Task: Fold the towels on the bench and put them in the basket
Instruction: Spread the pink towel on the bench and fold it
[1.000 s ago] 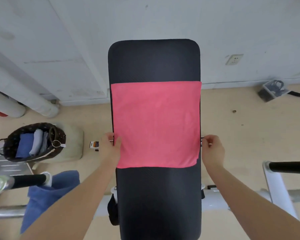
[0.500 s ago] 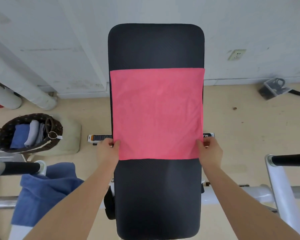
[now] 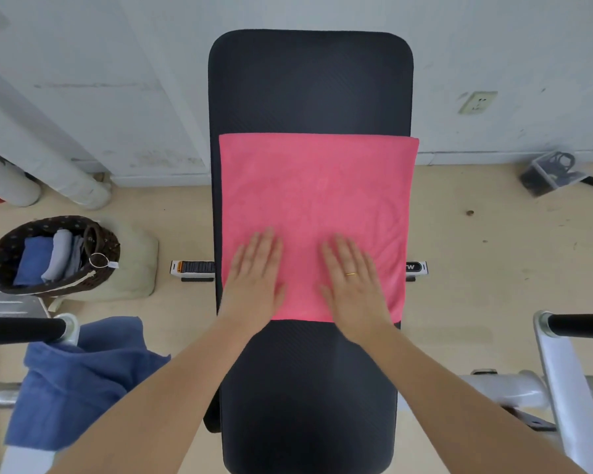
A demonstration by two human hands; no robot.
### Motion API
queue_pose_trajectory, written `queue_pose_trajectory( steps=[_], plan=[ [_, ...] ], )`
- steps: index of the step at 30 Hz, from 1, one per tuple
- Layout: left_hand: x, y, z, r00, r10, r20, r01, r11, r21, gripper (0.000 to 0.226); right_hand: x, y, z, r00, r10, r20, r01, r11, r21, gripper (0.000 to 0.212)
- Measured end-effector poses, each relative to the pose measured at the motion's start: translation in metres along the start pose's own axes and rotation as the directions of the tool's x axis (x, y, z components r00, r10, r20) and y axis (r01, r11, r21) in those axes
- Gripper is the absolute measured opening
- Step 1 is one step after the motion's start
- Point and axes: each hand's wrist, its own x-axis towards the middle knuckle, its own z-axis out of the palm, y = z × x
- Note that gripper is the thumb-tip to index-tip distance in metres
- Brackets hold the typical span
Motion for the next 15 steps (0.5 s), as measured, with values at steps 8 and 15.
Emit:
queue_pose_trajectory(
  steps=[8,15],
  plan=[
    [0.012,-0.003,0.013,0.974,-0.016,0.226,0.001,0.998,0.069,0.129,0.008,0.032,0.02,0.99,-0.04,0.137,0.062,0.984,-0.167,0.065],
    [0.008,-0.005,-0.004,0.962,-0.134,0.238,0.142,0.99,-0.016,0.109,0.004,0.071,-0.017,0.866,0.442,0.233,-0.453,0.892,-0.006,0.077]
  ],
)
